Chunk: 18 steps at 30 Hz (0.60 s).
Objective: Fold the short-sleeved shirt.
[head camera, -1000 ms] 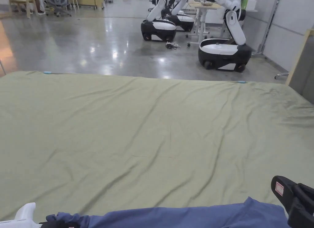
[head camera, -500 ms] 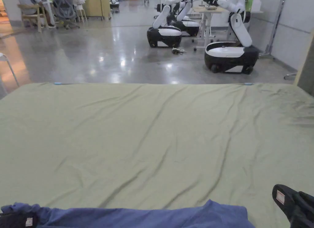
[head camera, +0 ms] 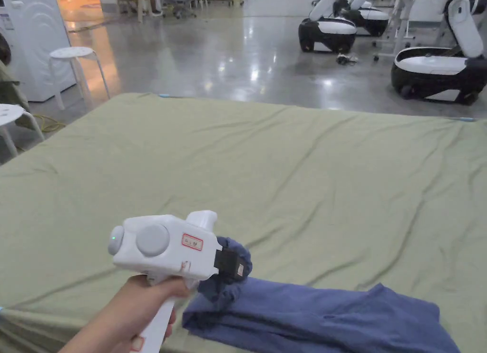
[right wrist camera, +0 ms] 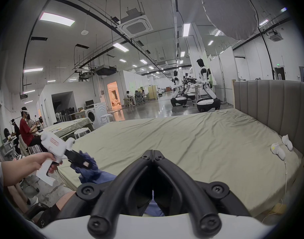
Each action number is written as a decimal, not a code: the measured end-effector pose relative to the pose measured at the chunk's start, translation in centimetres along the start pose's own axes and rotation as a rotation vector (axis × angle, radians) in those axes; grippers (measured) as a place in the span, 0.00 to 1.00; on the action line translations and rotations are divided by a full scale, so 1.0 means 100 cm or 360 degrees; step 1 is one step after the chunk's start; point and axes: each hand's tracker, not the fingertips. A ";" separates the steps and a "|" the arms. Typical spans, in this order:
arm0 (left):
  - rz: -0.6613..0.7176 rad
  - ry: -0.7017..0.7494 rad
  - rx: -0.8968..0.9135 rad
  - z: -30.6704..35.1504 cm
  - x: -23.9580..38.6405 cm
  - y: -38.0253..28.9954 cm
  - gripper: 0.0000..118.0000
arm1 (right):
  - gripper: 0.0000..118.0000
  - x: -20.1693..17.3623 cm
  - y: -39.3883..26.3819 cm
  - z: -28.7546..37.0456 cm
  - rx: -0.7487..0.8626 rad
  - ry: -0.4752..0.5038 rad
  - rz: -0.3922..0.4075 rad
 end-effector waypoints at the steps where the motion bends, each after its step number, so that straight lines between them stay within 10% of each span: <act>1: 0.0022 -0.0033 -0.0101 -0.014 0.011 -0.003 0.05 | 0.00 0.000 0.000 0.003 0.0003 -0.0004 0.0001; 6: -0.0148 0.0172 -0.0346 -0.077 0.010 -0.006 0.08 | 0.00 0.001 0.001 0.016 0.0019 -0.0040 -0.0017; 13: 0.0190 -0.0307 -0.0205 -0.056 -0.006 -0.009 0.89 | 0.00 0.014 0.003 0.022 -0.0022 -0.0053 -0.0110; 18: 0.0159 -0.0533 0.0223 0.037 -0.014 -0.014 0.97 | 0.00 0.011 0.001 0.015 -0.0057 -0.0051 -0.0099</act>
